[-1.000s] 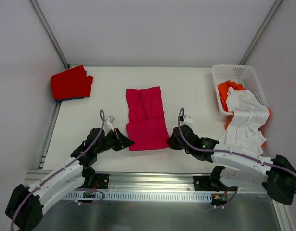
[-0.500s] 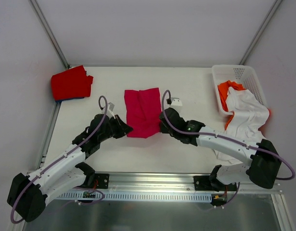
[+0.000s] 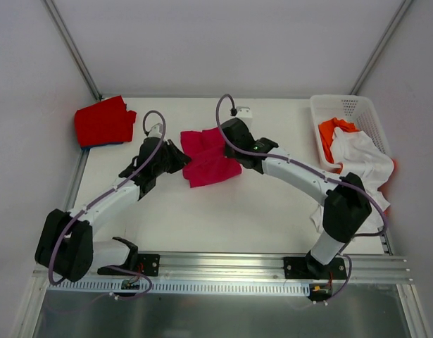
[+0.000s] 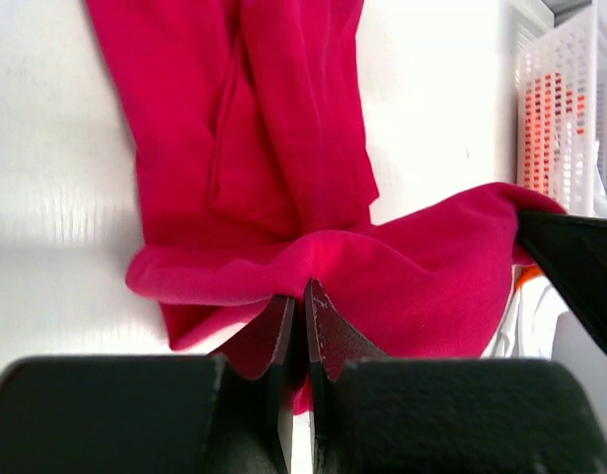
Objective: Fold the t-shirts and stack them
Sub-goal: Fold the tshirt
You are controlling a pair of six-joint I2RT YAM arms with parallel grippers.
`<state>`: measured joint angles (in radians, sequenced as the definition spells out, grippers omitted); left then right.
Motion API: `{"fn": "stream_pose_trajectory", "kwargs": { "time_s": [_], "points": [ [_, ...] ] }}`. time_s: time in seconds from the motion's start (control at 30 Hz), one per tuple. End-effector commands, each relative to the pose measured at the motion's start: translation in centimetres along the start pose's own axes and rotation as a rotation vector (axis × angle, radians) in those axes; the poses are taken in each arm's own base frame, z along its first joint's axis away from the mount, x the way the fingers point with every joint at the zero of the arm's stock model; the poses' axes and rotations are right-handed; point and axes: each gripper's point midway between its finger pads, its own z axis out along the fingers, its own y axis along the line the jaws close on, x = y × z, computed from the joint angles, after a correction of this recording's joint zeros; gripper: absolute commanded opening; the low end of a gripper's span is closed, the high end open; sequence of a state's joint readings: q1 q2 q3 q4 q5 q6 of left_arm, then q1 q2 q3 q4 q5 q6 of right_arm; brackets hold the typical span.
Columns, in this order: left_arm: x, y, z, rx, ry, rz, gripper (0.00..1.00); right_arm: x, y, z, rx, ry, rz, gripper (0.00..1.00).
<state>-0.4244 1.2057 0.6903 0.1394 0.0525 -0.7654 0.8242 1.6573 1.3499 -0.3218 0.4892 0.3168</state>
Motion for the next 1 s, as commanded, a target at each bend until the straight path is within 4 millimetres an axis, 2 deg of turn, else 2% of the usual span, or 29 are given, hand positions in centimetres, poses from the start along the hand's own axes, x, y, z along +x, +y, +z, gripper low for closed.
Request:
{"fn": "stream_pose_trajectory", "kwargs": {
  "time_s": [0.0,0.07,0.17,0.33,0.37,0.43,0.63,0.67,0.7,0.73,0.77,0.9,0.93,0.97],
  "points": [
    [-3.1,-2.7,1.8,0.092,-0.067,0.019,0.00,-3.4,-0.1,1.1,0.024,-0.049,-0.037,0.01],
    [-3.8,-3.4,2.7,0.107,-0.067,0.020,0.00,-4.2,-0.2,2.5,0.038,-0.048,-0.036,0.01],
    [-3.7,-2.8,5.0,0.086,-0.044,0.015,0.00,-4.9,-0.4,4.4,0.050,-0.033,-0.033,0.01],
    [-5.6,-2.6,7.0,0.096,-0.064,-0.005,0.00,-6.0,-0.5,7.1,0.037,-0.015,-0.018,0.00],
    [-5.3,-2.3,7.6,0.093,-0.050,-0.013,0.00,-6.4,-0.2,7.8,0.031,-0.017,-0.016,0.01],
    [-6.2,-2.7,8.0,0.110,-0.063,-0.015,0.00,-6.8,0.2,8.5,0.015,-0.011,-0.012,0.00],
    [-8.3,-2.2,9.1,0.110,-0.088,-0.032,0.00,-9.0,2.0,11.0,-0.036,-0.023,0.002,0.01],
    [-8.8,-1.9,9.4,0.105,-0.096,-0.039,0.00,-9.5,2.6,11.7,-0.054,-0.026,0.005,0.00],
    [-8.9,-1.5,9.6,0.100,-0.095,-0.044,0.00,-8.6,2.4,12.4,-0.048,-0.002,-0.004,0.01],
    [-9.4,-1.5,9.8,0.103,-0.101,-0.047,0.00,-10.2,3.1,12.4,-0.066,-0.034,0.006,0.01],
    [-9.6,-0.6,10.3,0.088,-0.099,-0.054,0.00,-10.3,3.4,12.7,-0.072,-0.029,0.002,0.01],
    [-10.5,1.0,11.6,0.081,-0.097,-0.083,0.00,-10.9,4.2,14.8,-0.093,-0.041,0.009,0.01],
    [-10.2,1.6,12.4,0.078,-0.080,-0.101,0.00,-11.0,4.5,15.7,-0.098,-0.044,0.012,0.01],
    [-10.2,2.1,12.7,0.074,-0.079,-0.113,0.00,-10.9,4.6,16.1,-0.105,-0.044,0.017,0.06]
  ]
}}
